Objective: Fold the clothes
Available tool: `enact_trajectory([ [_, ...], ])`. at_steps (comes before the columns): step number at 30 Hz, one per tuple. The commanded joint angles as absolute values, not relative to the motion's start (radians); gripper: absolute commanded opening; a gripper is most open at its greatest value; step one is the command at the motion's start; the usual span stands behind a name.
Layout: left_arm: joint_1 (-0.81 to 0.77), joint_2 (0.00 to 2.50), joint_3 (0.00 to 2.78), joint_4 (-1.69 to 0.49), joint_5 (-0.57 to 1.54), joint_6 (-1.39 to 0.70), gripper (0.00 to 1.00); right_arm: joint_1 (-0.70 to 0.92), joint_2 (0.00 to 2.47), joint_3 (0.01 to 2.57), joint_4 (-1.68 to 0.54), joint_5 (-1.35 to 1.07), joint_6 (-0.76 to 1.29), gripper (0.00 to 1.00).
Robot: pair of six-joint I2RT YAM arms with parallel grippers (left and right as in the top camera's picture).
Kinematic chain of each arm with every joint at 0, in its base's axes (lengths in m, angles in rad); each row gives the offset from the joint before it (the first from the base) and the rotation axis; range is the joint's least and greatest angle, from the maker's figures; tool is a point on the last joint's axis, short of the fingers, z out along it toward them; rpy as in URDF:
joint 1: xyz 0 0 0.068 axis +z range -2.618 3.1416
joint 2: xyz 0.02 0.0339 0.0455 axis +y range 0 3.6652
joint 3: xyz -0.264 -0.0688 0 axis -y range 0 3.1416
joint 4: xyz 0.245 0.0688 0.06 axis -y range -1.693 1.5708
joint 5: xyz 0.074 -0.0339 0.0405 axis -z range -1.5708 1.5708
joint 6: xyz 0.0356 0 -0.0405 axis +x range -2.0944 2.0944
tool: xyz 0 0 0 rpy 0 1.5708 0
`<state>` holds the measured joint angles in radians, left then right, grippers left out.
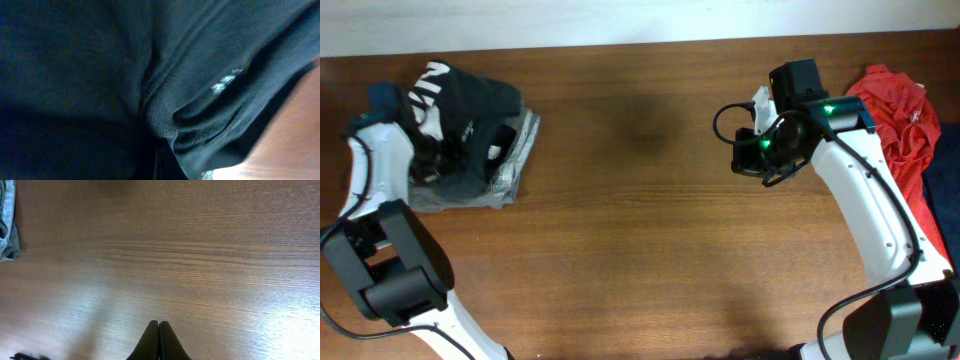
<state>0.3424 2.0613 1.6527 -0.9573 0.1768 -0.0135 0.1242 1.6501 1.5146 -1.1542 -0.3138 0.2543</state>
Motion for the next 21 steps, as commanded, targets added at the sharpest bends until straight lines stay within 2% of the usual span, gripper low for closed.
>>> enact_trajectory([
  [1, 0.316, 2.053, 1.573, -0.928, 0.182, -0.041, 0.01, 0.125, 1.633, 1.520, -1.153, -0.306, 0.271, 0.04],
  [5, 0.310, 2.010, 1.670, -1.026, 0.276, -0.040, 0.02, 0.125, 1.633, 1.520, -1.155, -0.307, 0.271, 0.04],
  [9, 0.316, 1.907, 1.817, -1.082, 0.191, -0.026, 0.17, 0.125, 1.633, 1.520, -1.157, -0.311, 0.271, 0.04],
  [11, 0.321, 1.867, 1.832, -1.047, 0.122, -0.026, 0.18, 0.125, 1.633, 1.520, -1.157, -0.323, 0.270, 0.04],
  [12, 0.325, 1.860, 1.832, -1.028, 0.069, -0.027, 0.18, 0.125, 1.633, 1.520, -1.157, -0.330, 0.270, 0.04],
  [17, 0.356, 1.947, 1.829, -1.030, -0.017, -0.034, 0.02, 0.125, 1.633, 1.520, -1.156, -0.336, 0.270, 0.04],
  [21, 0.380, 2.074, 1.829, -1.064, -0.023, -0.043, 0.01, 0.125, 1.633, 1.520, -1.159, -0.336, 0.270, 0.04],
])
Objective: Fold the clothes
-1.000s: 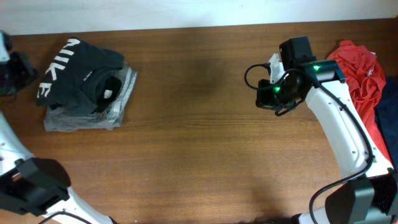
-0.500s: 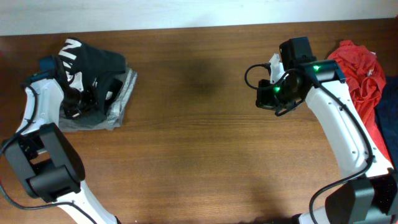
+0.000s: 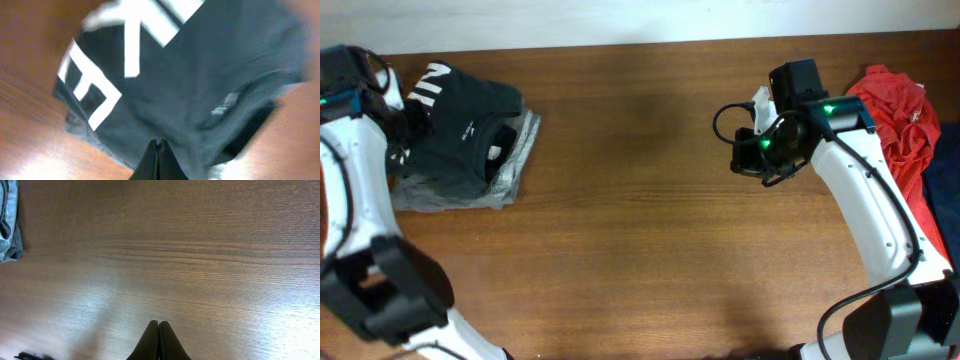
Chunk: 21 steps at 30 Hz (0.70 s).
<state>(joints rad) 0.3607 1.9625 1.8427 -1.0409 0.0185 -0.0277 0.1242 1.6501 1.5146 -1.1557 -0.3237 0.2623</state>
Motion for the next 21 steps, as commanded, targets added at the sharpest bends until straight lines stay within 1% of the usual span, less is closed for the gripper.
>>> enact_trajectory([
  [1, 0.382, 2.090, 1.829, -1.065, -0.023, -0.046, 0.01, 0.125, 1.633, 1.520, -1.161, -0.336, 0.270, 0.04],
  [3, 0.382, 2.120, 1.829, -1.064, -0.020, -0.057, 0.01, 0.125, 1.633, 1.520, -1.163, -0.336, 0.270, 0.04],
  [5, 0.380, 2.134, 1.829, -1.060, 0.025, -0.057, 0.07, 0.125, 1.633, 1.520, -1.162, -0.336, 0.270, 0.04],
  [6, 0.376, 2.130, 1.832, -1.061, 0.063, -0.056, 0.13, 0.124, 1.633, 1.520, -1.160, -0.336, 0.270, 0.04],
  [7, 0.374, 2.123, 1.838, -1.071, 0.070, -0.057, 0.17, 0.124, 1.632, 1.521, -1.159, -0.336, 0.270, 0.04],
  [10, 0.373, 2.080, 1.916, -1.153, 0.081, -0.056, 0.33, 0.124, 1.617, 1.532, -1.155, -0.336, 0.245, 0.04],
  [12, 0.373, 2.037, 2.008, -1.226, 0.108, -0.047, 0.39, 0.124, 1.593, 1.555, -1.156, -0.336, 0.219, 0.04],
  [15, 0.369, 1.945, 2.223, -1.360, 0.274, 0.125, 0.45, 0.124, 1.512, 1.641, -1.155, -0.337, 0.174, 0.04],
  [17, 0.362, 1.902, 2.317, -1.423, 0.345, 0.202, 0.51, 0.124, 1.459, 1.694, -1.155, -0.356, 0.145, 0.04],
  [18, 0.353, 1.858, 2.393, -1.483, 0.392, 0.275, 0.55, 0.124, 1.420, 1.728, -1.156, -0.372, 0.125, 0.04],
  [20, 0.321, 1.775, 2.459, -1.559, 0.404, 0.343, 0.61, 0.124, 1.345, 1.776, -1.157, -0.392, 0.104, 0.04],
  [21, 0.303, 1.732, 2.464, -1.581, 0.404, 0.359, 0.67, 0.124, 1.306, 1.786, -1.157, -0.393, 0.104, 0.04],
])
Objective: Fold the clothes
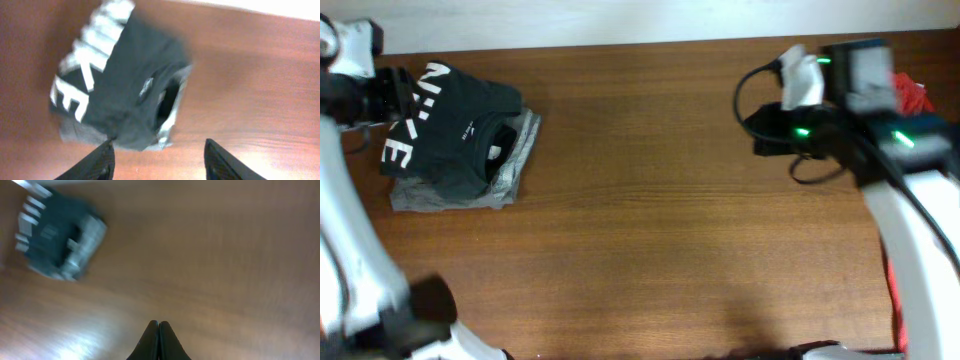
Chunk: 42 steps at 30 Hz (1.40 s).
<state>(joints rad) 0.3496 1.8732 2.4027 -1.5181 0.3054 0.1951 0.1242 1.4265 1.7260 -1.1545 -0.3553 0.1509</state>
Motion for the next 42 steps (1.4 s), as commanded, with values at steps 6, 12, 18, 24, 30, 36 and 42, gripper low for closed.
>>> enact_trajectory([
  [6, 0.229, 1.566, 2.457, -1.687, 0.403, 0.340, 0.99, 0.124, 1.135, 1.787, -1.222, -0.392, 0.104, 0.24],
  [12, 0.223, 1.508, 2.421, -1.687, 0.397, 0.255, 0.99, 0.124, 1.041, 1.787, -1.316, -0.382, 0.104, 0.99],
  [18, 0.223, 1.510, 2.421, -1.682, 0.400, 0.255, 0.99, 0.124, 1.030, 1.787, -1.360, -0.381, 0.105, 0.99],
  [24, 0.223, 1.510, 2.421, -1.682, 0.400, 0.255, 0.99, 0.124, 1.036, 1.786, -1.363, -0.383, 0.105, 0.99],
  [30, 0.223, 1.510, 2.421, -1.682, 0.400, 0.255, 0.99, 0.124, 1.027, 1.786, -1.372, -0.270, -0.002, 0.99],
  [36, 0.223, 1.510, 2.421, -1.682, 0.400, 0.255, 0.99, 0.110, 0.930, 1.645, -1.157, -0.063, -0.030, 0.99],
  [42, 0.223, 1.510, 2.421, -1.682, 0.400, 0.255, 0.99, 0.049, 0.666, 1.140, -0.693, -0.068, -0.029, 0.99],
])
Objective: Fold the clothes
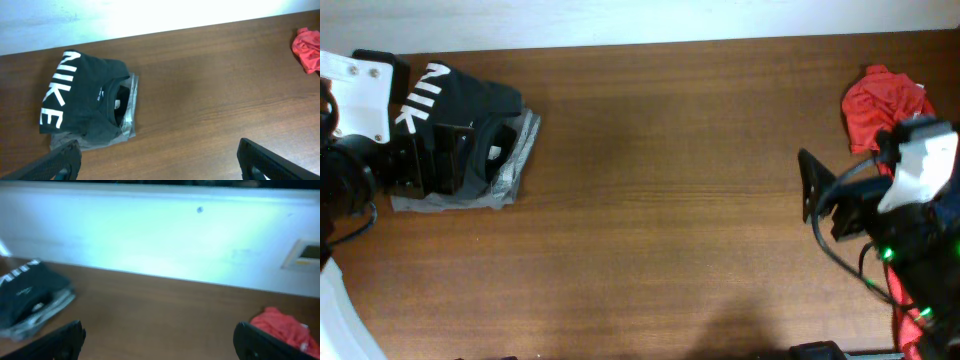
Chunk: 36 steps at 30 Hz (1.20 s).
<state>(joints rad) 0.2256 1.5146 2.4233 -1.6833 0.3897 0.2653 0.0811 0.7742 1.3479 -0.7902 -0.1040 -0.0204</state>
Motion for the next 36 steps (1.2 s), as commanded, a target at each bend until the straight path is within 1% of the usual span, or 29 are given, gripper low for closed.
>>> enact_trajectory([
  [1, 0.223, 1.510, 2.421, -1.682, 0.400, 0.255, 0.99, 0.038, 0.603, 1.018, -0.647, -0.070, -0.029, 0.99],
  [5, 0.223, 1.510, 2.421, -1.682, 0.400, 0.255, 0.99, 0.030, 0.437, 0.718, -0.621, -0.066, -0.030, 0.99],
  [8, 0.223, 1.510, 2.421, -1.682, 0.400, 0.255, 0.99, 0.030, 0.294, 0.515, -0.534, -0.067, -0.030, 0.99],
  [13, 0.223, 1.510, 2.421, -1.682, 0.400, 0.255, 0.99, 0.030, 0.060, 0.292, -0.476, -0.078, -0.021, 0.99],
  [15, 0.223, 1.510, 2.421, -1.682, 0.400, 0.255, 0.99, 0.031, 0.006, 0.240, -0.472, -0.078, -0.019, 0.99],
  [19, 0.223, 1.510, 2.421, -1.682, 0.400, 0.255, 0.99, 0.031, 0.003, 0.162, -0.415, -0.081, -0.019, 0.99],
  [25, 0.223, 1.510, 2.421, -1.682, 0.400, 0.255, 0.99, 0.032, 0.004, 0.077, -0.248, -0.081, -0.019, 0.99],
  [36, 0.223, 1.510, 2.421, -1.682, 0.400, 0.255, 0.99, 0.032, 0.006, 0.077, -0.247, -0.081, -0.019, 0.99],
])
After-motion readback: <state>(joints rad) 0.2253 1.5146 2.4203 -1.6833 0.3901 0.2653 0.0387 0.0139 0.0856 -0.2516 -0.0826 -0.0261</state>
